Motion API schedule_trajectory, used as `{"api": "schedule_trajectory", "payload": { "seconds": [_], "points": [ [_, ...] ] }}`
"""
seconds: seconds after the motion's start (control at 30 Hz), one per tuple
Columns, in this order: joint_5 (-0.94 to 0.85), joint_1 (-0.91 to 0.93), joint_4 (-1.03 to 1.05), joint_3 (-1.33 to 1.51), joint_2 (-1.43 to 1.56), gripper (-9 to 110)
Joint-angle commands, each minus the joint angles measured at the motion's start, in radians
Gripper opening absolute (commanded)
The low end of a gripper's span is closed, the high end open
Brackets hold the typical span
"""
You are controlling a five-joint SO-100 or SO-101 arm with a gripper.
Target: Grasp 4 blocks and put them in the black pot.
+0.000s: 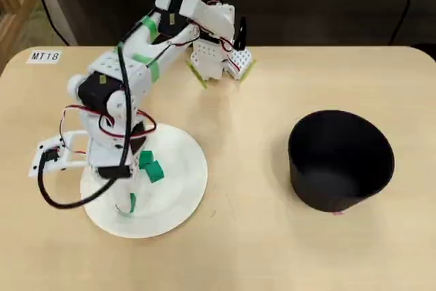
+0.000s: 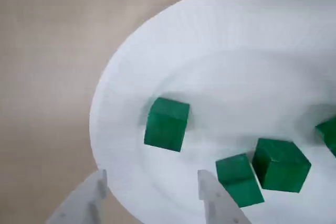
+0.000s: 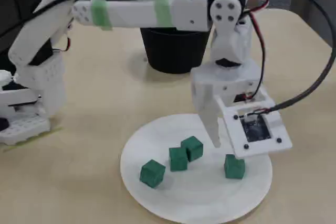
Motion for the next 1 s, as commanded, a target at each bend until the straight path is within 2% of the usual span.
{"api": "schedule_trajectory", "payload": {
  "seconds": [0.0, 0.73, 0.87, 0.97],
  "points": [
    [0.025, 0.006, 0.006, -0.031, 0.005, 26],
    [0.132, 0.043, 0.011, -0.04, -0.077, 25],
    [0.152, 0.041, 0.008, -0.043, -0.086, 20],
    [0.172, 0.037, 0.006, -0.061, -0.101, 11]
  ]
}}
